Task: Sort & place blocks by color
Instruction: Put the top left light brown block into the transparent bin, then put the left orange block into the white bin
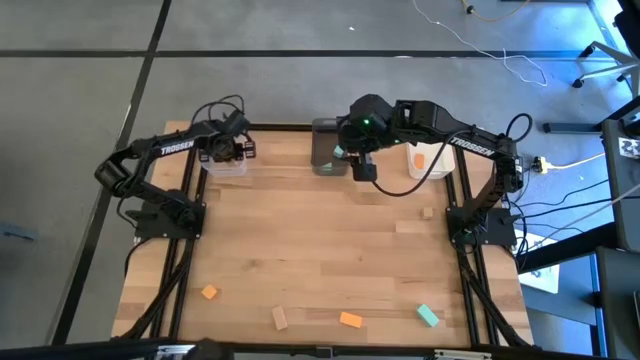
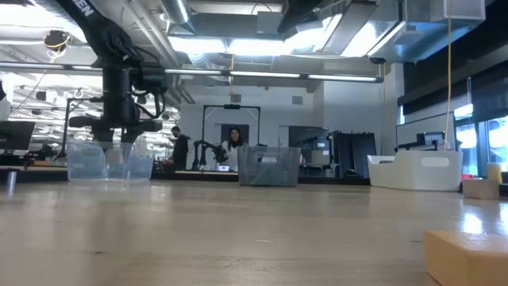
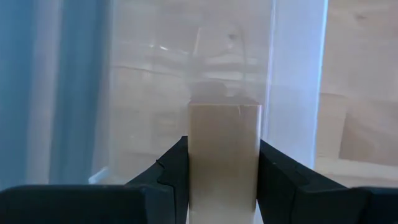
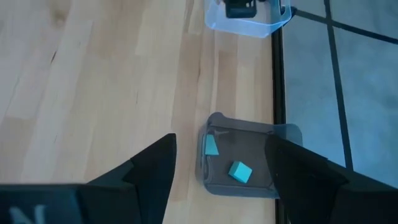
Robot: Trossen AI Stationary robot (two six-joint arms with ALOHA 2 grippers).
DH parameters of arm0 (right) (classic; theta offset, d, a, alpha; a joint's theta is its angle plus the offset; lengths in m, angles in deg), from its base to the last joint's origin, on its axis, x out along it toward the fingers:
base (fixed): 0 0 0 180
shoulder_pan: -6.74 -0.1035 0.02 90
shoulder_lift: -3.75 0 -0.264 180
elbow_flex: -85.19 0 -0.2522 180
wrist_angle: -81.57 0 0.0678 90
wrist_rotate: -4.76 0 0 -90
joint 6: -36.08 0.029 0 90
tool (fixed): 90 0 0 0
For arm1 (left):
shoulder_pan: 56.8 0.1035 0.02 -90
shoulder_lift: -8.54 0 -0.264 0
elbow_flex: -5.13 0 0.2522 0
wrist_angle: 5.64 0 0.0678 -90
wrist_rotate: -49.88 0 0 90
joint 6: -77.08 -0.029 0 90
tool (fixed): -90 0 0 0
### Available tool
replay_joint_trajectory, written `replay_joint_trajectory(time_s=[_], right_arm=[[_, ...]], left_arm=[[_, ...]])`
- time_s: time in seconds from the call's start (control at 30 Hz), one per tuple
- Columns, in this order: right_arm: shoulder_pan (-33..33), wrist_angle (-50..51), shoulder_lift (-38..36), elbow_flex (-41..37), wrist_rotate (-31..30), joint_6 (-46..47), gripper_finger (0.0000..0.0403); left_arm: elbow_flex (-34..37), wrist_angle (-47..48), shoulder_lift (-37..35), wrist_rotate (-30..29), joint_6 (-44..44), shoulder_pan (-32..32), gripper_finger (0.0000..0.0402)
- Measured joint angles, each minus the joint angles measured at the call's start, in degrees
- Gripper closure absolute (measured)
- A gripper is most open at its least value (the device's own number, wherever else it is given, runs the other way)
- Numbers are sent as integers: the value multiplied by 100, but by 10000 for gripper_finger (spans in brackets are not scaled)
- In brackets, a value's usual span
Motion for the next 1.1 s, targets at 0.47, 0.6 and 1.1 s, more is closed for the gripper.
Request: replay_joint_trajectory(time_s=[0.47, 0.6, 1.1], right_arm=[[0, -89, 0, 0, 0, 0, 158], [1, -89, 0, 0, 0, 1, 158], [1, -33, 0, 0, 84, 18, 158]], left_arm=[[80, -84, 0, 47, -80, 152, 227], [45, -71, 0, 305, -116, 152, 227], [-1601, 1768, -1416, 612, -1364, -995, 225]])
